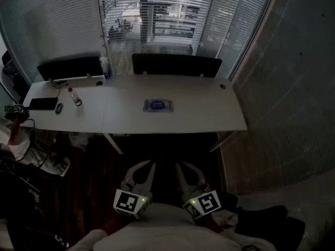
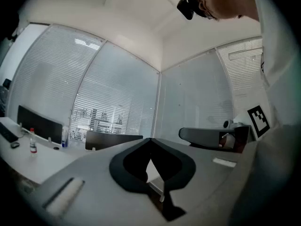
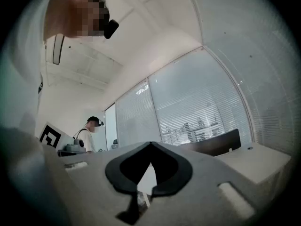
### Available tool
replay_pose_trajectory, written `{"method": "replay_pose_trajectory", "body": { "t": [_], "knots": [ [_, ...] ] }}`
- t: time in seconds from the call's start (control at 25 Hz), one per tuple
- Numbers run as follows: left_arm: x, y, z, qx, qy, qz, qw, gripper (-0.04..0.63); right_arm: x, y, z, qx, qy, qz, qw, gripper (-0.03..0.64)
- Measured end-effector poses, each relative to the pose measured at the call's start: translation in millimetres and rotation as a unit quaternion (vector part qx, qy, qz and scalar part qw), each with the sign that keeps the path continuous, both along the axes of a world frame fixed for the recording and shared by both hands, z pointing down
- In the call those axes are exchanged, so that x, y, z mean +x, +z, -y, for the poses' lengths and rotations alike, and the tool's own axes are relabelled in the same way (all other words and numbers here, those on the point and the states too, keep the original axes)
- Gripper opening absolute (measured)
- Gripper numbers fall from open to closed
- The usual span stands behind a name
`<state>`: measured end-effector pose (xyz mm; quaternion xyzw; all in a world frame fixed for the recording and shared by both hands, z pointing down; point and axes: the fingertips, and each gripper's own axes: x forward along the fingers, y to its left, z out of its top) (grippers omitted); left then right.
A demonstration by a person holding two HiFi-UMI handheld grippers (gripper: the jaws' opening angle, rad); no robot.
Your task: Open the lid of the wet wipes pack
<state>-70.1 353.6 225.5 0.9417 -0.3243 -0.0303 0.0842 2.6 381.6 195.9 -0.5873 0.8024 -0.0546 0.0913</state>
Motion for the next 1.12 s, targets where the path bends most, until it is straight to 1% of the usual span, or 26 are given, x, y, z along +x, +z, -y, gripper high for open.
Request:
{"method": "replay_pose_trajectory", "body": {
  "t": [0.16, 0.28, 0.44, 0.56, 0.88, 1.0, 1.12],
  "knots": [
    [5.7, -17.4, -1.7, -0.001, -0.005, 0.014, 0.9999, 0.003, 2.8, -6.9, -5.7, 0.015, -0.008, 0.014, 1.0, 0.0],
    [12.6, -18.6, -4.1, -0.002, -0.007, 0.012, 0.9999, 0.003, 8.2, -9.7, -10.6, 0.024, -0.014, 0.018, 0.999, 0.0],
    [20.9, -10.8, -10.6, -0.003, -0.006, 0.017, 0.9998, 0.003, 17.2, -8.3, -15.7, 0.021, -0.015, 0.017, 1.0, 0.0],
    [31.6, -11.3, -15.2, 0.007, -0.006, 0.017, 0.9998, 0.003, 24.9, -3.7, -19.0, 0.017, -0.022, 0.023, 0.999, 0.0],
    [64.8, -2.8, -33.1, 0.0, -0.004, 0.02, 0.9998, 0.003, 54.9, 5.2, -36.8, 0.014, -0.02, 0.029, 0.999, 0.0],
    [70.4, -4.8, -31.0, -0.007, -0.004, 0.029, 0.9996, 0.003, 61.5, 2.9, -38.7, 0.013, -0.017, 0.029, 0.999, 0.0],
    [70.8, -9.6, -21.2, 0.002, -0.002, 0.028, 0.9996, 0.003, 63.5, -3.3, -32.4, 0.012, -0.014, 0.022, 1.0, 0.0]
  ]
}}
